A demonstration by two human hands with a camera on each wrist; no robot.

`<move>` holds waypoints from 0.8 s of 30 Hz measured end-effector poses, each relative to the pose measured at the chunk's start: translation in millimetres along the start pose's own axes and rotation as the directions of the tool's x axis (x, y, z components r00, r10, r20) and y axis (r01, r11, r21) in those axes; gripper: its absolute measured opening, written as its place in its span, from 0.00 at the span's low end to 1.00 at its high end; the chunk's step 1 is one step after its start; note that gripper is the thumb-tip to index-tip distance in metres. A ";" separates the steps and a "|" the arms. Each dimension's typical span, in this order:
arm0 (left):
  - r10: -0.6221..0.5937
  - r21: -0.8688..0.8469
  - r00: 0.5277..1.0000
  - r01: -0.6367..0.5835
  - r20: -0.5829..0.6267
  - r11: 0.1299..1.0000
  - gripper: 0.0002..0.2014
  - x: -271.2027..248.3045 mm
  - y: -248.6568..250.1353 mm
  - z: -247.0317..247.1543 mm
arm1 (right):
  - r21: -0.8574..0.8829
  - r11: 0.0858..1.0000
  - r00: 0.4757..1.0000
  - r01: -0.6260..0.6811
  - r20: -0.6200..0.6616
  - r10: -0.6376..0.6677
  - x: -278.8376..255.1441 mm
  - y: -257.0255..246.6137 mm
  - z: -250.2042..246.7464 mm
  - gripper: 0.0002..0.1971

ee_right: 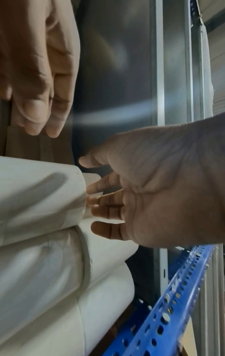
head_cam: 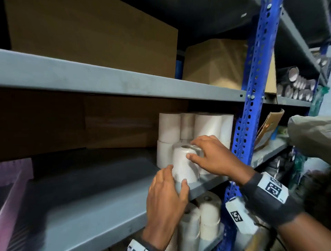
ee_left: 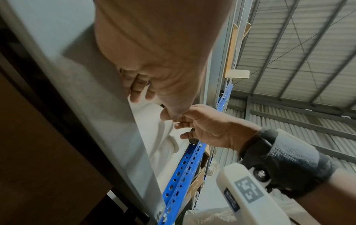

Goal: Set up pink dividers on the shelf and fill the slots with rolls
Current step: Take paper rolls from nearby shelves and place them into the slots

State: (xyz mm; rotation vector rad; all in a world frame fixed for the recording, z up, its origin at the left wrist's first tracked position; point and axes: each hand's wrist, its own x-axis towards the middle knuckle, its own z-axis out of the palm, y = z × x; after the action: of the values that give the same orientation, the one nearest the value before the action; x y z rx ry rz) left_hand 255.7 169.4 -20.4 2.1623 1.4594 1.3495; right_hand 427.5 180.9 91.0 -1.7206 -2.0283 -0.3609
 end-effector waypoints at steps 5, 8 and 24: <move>-0.022 0.132 1.000 0.019 0.017 0.991 0.31 5.3 -10.4 -0.2 | -0.126 0.991 0.983 0.034 0.185 -0.010 20.1 -3.7 10.1 0.27; -0.010 0.173 1.000 0.007 0.019 0.985 0.32 2.3 -13.0 0.7 | -0.163 0.986 0.978 0.042 0.210 -0.007 25.4 -7.4 13.3 0.27; -0.035 0.011 0.999 0.035 0.002 0.999 0.48 -11.7 -1.1 -8.2 | 0.268 0.921 0.937 0.284 0.128 -0.326 -36.0 -37.5 -36.5 0.21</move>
State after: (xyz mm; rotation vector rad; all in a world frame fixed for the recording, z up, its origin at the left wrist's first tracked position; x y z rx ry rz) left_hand 247.6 157.8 -23.1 2.1336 1.5005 1.3299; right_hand 401.3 125.5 108.0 -1.3245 -2.3611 -0.0531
